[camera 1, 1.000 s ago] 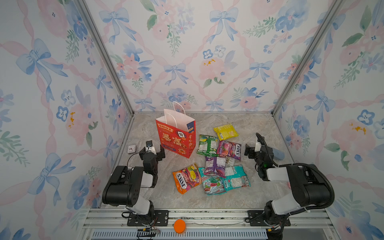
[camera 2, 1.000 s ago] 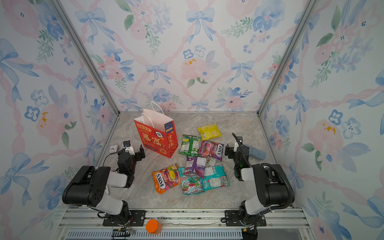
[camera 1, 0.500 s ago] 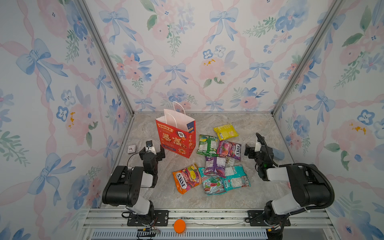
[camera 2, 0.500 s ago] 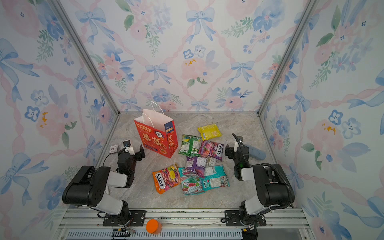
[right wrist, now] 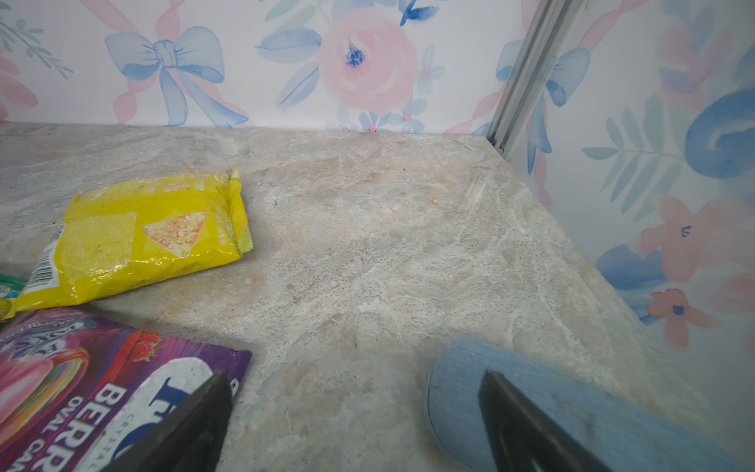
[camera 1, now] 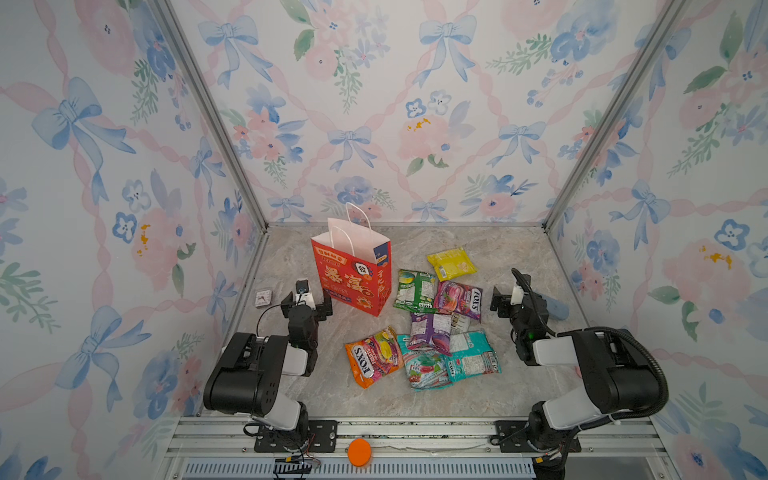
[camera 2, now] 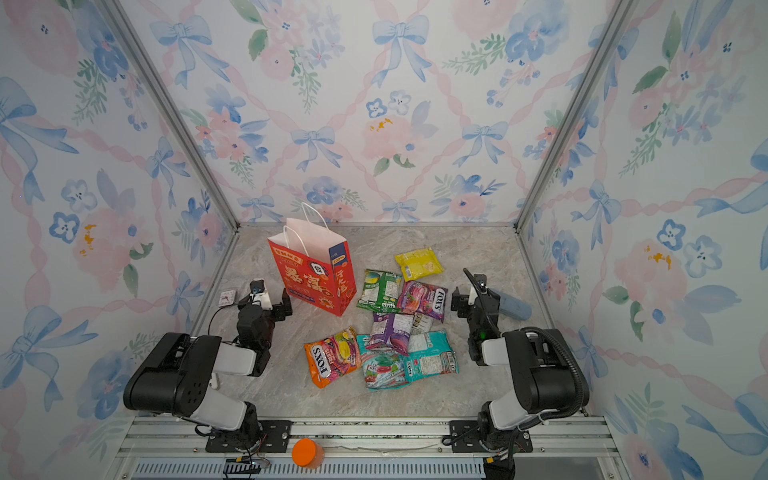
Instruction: Place the snacks into the paper bag
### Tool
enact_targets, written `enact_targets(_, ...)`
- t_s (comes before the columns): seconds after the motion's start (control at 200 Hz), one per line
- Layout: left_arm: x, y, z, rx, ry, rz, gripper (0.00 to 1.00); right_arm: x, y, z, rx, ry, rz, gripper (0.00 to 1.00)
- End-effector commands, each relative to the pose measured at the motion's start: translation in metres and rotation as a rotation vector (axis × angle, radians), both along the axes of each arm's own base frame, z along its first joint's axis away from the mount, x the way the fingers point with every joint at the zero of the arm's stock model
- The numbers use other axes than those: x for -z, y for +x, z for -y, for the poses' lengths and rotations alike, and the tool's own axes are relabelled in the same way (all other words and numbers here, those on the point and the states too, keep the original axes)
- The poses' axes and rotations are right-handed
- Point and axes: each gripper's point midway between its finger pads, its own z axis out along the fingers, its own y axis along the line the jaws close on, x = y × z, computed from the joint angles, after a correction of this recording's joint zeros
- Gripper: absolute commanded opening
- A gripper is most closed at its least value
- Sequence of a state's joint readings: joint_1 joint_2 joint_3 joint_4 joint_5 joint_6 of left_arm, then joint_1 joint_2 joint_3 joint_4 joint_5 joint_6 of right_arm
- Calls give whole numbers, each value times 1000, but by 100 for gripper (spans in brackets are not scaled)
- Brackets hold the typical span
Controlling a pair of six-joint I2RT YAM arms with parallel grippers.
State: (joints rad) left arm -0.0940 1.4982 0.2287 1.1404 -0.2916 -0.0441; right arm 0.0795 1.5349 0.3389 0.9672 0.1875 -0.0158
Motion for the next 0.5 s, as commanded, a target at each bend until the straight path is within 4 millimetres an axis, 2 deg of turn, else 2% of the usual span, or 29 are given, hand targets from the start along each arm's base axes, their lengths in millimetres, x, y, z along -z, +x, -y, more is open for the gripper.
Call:
enact_targets(0.0, -17, 0, -6, -51, -1, -18, 98, -22, 6, 7, 54, -12, -1, 96)
enact_targets(0.145, -42, -10, -18, -137, -85, -14, 98, -67, 9, 18, 193, 9, -117, 96)
enact_targets(0.195, -56, -18, -21, -161, -142, 39, 98, -92, 12, 16, 223, 109, -99, 96)
enact_targets(0.24, -71, -25, -23, -175, -210, 100, 98, -105, 11, 17, 271, 232, -65, 96)
enact_targets(0.28, -83, -32, -23, -182, -271, 141, 98, -105, 8, 19, 301, 324, -71, 97)
enact_targets(0.345, -102, -44, -27, -197, -381, 215, 98, -103, 11, 19, 257, 445, -74, 96)
enact_targets(0.41, -114, -48, -25, -151, -454, 246, 98, -107, 19, 5, 109, 595, -57, 97)
enact_targets(0.45, -122, -47, -20, -109, -484, 238, 97, -114, 22, -5, 51, 613, -49, 97)
enact_targets(0.495, -127, -46, -17, -99, -522, 208, 93, -120, 21, -9, 61, 569, -67, 97)
